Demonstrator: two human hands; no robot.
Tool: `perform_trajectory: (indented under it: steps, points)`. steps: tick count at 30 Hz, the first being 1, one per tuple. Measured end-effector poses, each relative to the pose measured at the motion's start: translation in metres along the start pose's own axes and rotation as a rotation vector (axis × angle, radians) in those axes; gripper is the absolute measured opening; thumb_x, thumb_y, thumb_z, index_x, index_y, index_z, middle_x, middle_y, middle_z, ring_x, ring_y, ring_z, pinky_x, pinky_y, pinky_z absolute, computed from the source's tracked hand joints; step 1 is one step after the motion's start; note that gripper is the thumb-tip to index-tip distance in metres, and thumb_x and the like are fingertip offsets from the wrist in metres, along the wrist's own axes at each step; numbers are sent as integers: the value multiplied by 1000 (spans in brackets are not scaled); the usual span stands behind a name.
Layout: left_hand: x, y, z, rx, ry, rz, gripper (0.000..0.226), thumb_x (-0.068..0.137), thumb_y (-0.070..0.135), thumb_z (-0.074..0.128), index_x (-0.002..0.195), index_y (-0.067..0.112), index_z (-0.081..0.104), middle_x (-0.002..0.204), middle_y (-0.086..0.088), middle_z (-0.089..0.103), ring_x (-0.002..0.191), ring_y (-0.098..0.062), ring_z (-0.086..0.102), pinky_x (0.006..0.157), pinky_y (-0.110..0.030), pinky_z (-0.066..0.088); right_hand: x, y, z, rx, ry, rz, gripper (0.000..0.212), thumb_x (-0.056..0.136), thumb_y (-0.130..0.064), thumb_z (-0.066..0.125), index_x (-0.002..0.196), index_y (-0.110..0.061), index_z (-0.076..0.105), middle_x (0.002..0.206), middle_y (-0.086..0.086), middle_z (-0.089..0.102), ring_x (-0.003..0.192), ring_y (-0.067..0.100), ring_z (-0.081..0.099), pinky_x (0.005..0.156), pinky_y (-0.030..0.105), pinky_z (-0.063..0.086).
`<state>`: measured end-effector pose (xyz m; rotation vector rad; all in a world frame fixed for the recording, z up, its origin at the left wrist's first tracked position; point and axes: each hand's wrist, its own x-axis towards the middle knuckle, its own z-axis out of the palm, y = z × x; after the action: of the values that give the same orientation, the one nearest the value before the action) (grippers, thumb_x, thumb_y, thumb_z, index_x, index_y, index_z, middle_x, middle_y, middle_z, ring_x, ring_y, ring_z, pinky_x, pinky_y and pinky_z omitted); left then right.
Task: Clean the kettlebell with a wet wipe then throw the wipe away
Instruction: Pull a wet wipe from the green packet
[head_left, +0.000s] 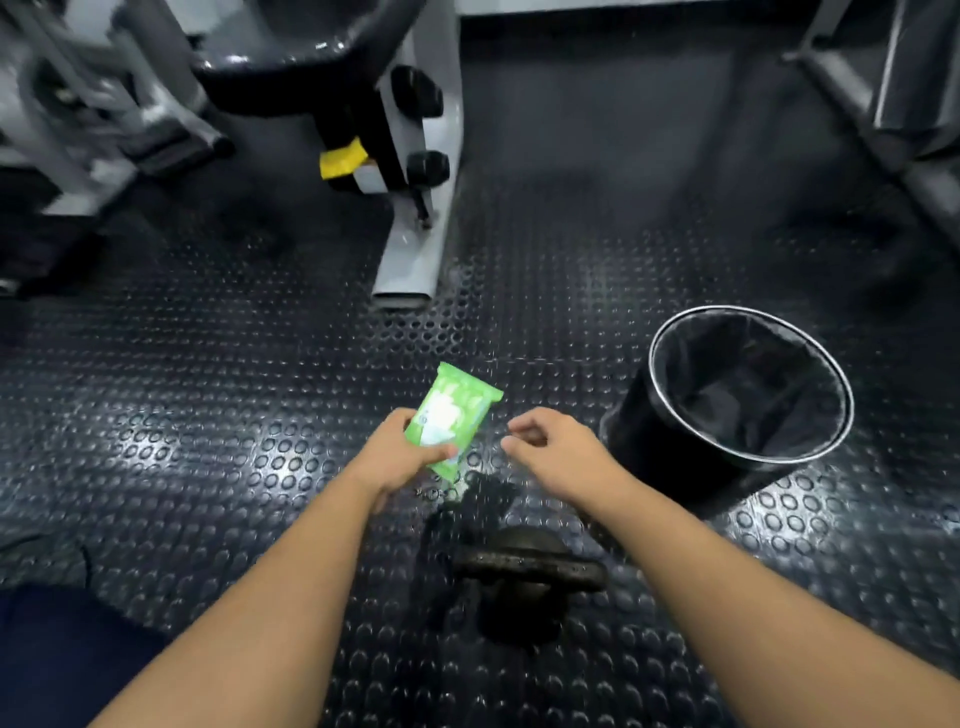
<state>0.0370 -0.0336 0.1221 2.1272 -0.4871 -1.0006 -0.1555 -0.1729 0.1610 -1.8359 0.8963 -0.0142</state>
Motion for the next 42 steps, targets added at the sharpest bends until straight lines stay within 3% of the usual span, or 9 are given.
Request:
perform_trajectory:
  steps: [5,8,12,15,19,23,31,39,42]
  points:
    - [-41,68,-4,46,-196,147,61,79,36,90,127,20,56,116,-1,73,99,-20,75,79,-36,64,-24,-11,-1,480,-17,143,76,93,-43,77,151,-10,41,133,6,69,113,26,72,87,34,58]
    - [-62,109,-9,241,-255,275,67,76,51,89,129,27,56,115,7,73,101,-15,72,88,-38,61,-35,-28,-18,754,-65,128,48,99,-33,72,137,-10,56,123,13,75,98,26,75,82,44,61]
    - [-91,137,-17,312,-259,383,56,81,49,85,124,30,55,108,12,72,93,-8,70,78,-28,58,-55,-42,-32,942,-86,32,27,104,-21,64,130,-14,63,122,11,77,92,26,76,82,50,65]
    - [-101,145,-21,451,-198,450,65,79,53,86,130,29,54,115,14,66,99,-6,64,80,-25,50,-65,-49,-34,959,-85,10,27,104,-19,63,130,-12,62,121,10,77,90,27,77,74,46,66]
    - [-118,147,-20,622,-15,669,93,74,61,84,150,28,42,142,5,49,126,-11,52,109,-31,43,-76,-53,-37,957,-81,-14,29,104,-18,64,131,-9,61,124,13,76,94,31,75,70,43,64]
    - [-151,162,-22,714,81,846,68,82,56,79,140,32,53,140,8,48,127,-10,51,109,-33,44,-90,-65,-45,960,-97,-43,31,103,-17,64,133,-9,61,123,15,75,97,34,71,69,42,64]
    - [-170,186,-18,706,149,797,30,91,53,72,117,37,73,128,17,65,107,-2,59,98,-32,52,-94,-66,-59,902,-108,-88,31,102,-8,63,132,-13,60,119,19,76,91,36,77,72,46,65]
    - [-186,191,-45,737,285,808,14,91,44,74,101,36,80,118,18,73,95,-1,61,84,-29,54,-111,-99,-35,906,-113,-170,34,103,-5,61,137,-10,57,124,17,75,108,40,74,83,52,64]
    - [-179,181,-52,806,310,824,14,94,40,71,100,34,82,130,19,69,109,-8,67,89,-36,57,-107,-107,-20,877,-71,-151,34,103,-3,61,137,-7,57,123,18,75,107,40,75,85,54,64]
